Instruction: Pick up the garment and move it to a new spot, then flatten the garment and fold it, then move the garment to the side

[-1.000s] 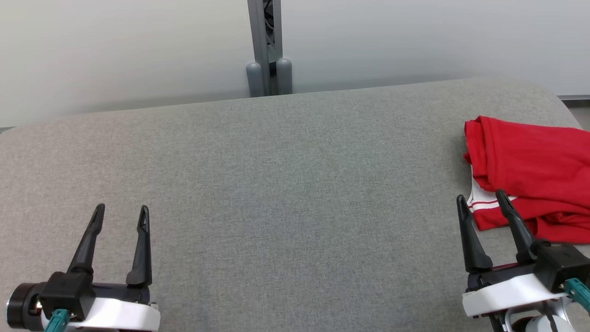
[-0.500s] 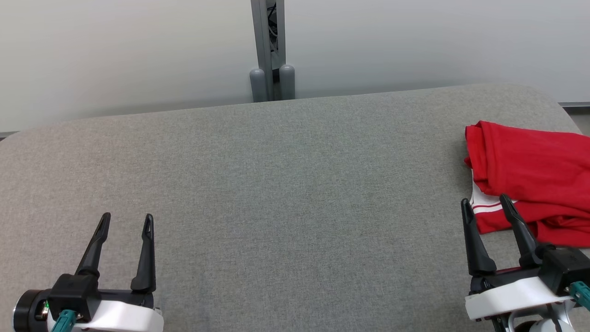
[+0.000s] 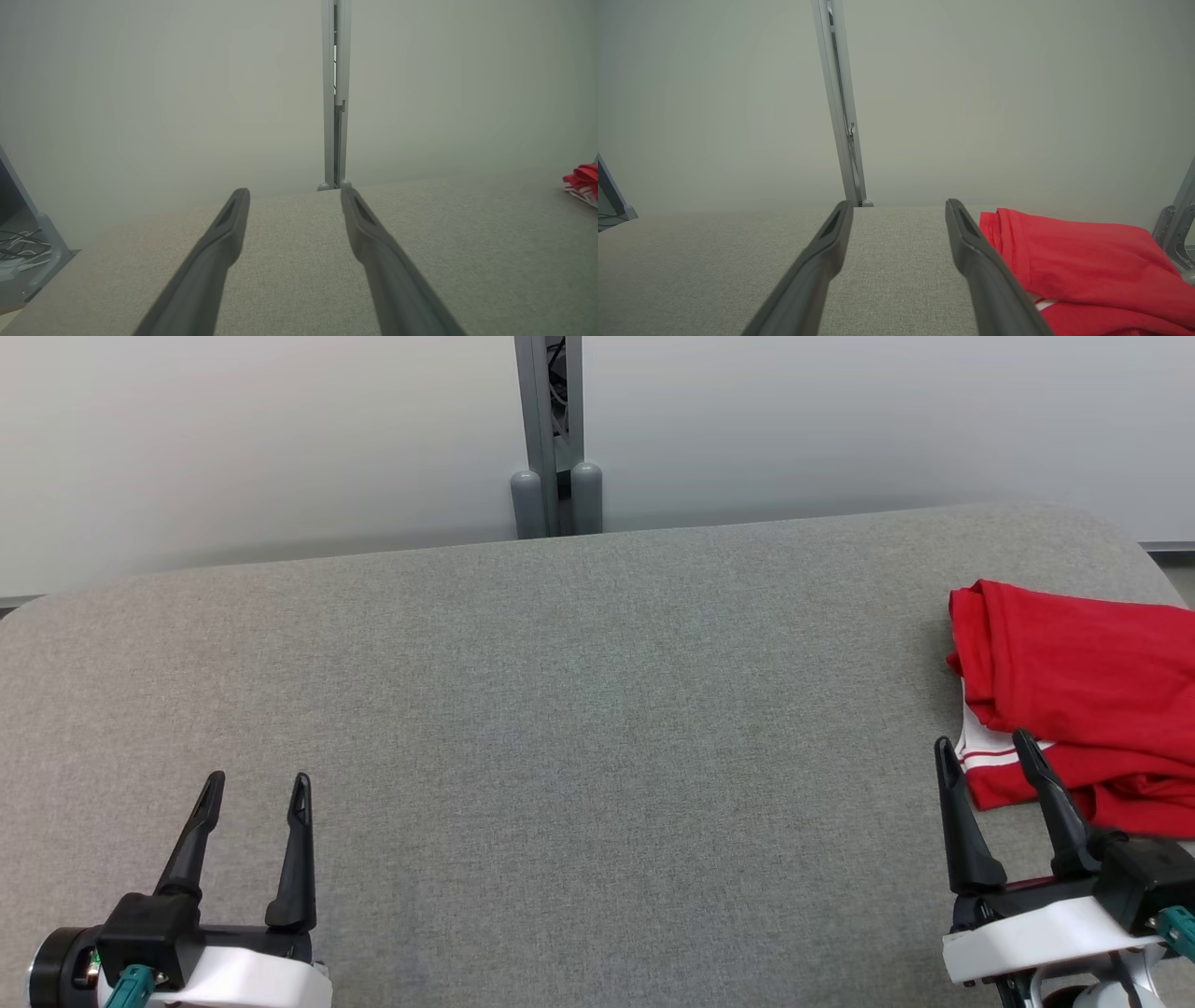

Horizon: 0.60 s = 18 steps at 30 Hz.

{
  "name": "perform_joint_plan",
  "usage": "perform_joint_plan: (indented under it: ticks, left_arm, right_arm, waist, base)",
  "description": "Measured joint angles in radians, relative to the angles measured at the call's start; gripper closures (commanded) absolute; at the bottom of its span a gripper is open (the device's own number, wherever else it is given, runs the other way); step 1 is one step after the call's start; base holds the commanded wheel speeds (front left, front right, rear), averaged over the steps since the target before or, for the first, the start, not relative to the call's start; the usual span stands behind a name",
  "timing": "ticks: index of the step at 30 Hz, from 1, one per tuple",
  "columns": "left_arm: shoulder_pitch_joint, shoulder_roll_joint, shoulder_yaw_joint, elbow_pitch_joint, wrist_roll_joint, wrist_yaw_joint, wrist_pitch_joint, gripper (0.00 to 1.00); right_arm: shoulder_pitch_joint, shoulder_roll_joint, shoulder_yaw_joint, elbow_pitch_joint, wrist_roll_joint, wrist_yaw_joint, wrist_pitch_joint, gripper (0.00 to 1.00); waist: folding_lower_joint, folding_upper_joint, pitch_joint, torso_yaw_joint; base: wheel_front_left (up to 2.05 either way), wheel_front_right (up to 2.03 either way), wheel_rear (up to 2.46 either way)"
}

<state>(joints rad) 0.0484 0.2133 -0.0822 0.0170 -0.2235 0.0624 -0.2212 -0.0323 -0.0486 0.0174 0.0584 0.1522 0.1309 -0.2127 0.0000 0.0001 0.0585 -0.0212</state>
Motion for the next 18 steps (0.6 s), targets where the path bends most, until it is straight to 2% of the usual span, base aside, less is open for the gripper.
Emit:
perform_joint_plan:
  ticks: [7,8,13,18]
  left_arm:
    - [0.0,0.002,-0.003,0.007,-0.006,0.001,-0.005,0.0]
    - [0.0,0.003,-0.003,0.008,-0.007,0.001,-0.005,1.0]
    - [0.02,-0.021,-0.014,0.047,-0.012,0.0,-0.003,1.0]
    - [0.023,-0.036,-0.026,0.069,-0.121,-0.013,-0.004,1.0]
  right_arm:
    - [0.001,0.0,0.0,-0.001,0.006,0.0,0.001,0.0]
    - [0.001,0.0,0.001,-0.002,0.006,0.0,0.002,1.0]
    - [0.015,0.013,-0.002,0.037,0.01,0.0,0.006,1.0]
    - [0.007,0.007,-0.036,0.081,0.12,0.0,0.069,1.0]
  waist:
    - [0.0,0.0,-0.002,-0.001]
    - [0.0,0.0,-0.002,-0.001]
    - [0.0,0.0,-0.002,0.0]
    - [0.0,-0.0001,-0.004,0.001]
  base:
    - [0.0,0.0,0.0]
    - [0.0,0.0,0.0]
    - [0.0,0.0,0.0]
    - [0.0,0.0,0.0]
